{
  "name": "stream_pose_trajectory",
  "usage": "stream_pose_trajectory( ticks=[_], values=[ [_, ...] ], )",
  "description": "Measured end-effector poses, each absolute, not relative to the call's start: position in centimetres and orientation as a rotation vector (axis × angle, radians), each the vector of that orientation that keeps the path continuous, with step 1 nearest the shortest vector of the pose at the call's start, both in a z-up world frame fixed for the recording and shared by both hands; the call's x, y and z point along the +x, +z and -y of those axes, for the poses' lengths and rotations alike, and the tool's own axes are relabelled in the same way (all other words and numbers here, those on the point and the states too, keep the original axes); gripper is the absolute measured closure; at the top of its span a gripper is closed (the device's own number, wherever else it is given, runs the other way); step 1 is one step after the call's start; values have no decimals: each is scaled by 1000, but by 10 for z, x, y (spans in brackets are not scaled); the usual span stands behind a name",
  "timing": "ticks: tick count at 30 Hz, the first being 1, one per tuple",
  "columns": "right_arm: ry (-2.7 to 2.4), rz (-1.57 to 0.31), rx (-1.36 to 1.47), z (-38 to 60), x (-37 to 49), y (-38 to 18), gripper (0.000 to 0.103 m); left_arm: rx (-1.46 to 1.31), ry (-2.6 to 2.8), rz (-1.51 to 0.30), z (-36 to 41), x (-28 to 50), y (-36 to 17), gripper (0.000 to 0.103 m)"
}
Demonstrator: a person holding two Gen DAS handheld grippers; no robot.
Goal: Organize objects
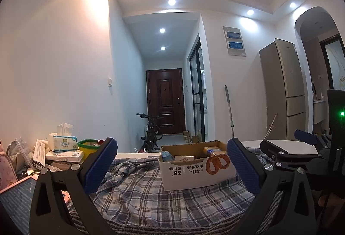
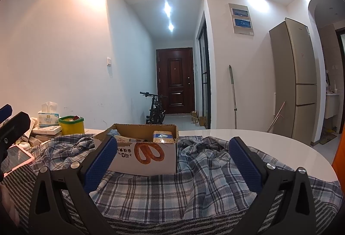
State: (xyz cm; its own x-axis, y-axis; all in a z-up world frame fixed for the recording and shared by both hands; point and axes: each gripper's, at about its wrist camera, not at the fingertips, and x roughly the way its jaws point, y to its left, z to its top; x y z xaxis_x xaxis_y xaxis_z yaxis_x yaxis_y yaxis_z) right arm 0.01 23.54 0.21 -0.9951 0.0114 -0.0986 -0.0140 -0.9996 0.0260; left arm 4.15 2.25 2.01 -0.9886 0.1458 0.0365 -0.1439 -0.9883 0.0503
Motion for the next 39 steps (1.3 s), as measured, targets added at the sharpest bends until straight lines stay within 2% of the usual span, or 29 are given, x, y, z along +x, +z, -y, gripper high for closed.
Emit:
stream_pose_trajectory(
  ticks=[39],
  values=[
    [3130, -40, -96, -238, 7, 3, 0, -83, 3010, -37, -19, 22, 15, 0]
  ],
)
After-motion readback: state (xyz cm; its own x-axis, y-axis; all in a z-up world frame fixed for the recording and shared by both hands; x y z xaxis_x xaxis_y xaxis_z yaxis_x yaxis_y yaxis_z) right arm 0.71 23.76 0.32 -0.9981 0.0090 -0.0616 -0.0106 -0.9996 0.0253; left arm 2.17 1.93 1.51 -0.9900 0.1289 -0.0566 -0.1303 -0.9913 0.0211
